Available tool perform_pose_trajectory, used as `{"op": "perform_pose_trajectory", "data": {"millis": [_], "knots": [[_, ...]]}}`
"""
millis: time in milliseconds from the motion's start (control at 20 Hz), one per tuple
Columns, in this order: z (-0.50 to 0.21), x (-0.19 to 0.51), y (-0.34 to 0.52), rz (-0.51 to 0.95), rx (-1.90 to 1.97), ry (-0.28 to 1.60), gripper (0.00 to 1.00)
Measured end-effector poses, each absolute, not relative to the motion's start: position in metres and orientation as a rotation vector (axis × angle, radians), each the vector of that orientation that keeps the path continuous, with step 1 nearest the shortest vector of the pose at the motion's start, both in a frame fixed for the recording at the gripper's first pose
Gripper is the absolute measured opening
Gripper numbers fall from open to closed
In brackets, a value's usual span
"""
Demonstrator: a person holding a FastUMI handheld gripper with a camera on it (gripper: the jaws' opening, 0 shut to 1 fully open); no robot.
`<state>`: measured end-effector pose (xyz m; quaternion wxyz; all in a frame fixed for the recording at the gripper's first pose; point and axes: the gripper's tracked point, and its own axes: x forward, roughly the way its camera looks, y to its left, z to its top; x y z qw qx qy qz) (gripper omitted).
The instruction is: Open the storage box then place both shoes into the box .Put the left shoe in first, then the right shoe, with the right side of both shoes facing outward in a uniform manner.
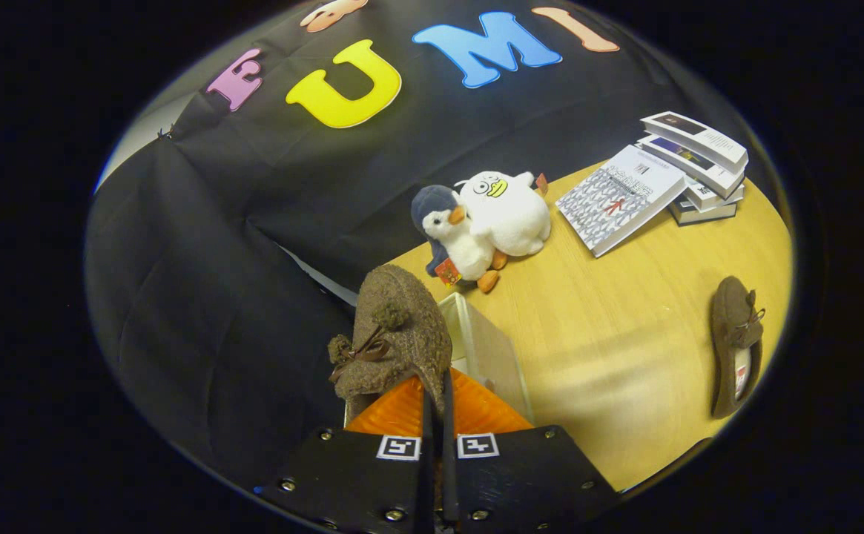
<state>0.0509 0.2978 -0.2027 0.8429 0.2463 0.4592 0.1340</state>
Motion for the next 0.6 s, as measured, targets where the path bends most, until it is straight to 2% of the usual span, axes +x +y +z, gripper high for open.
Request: {"op": "perform_pose_trajectory", "data": {"millis": [600], "knots": [[-0.271, 0.028, 0.391, 0.317, 0.520, 1.078, 0.05]]}}
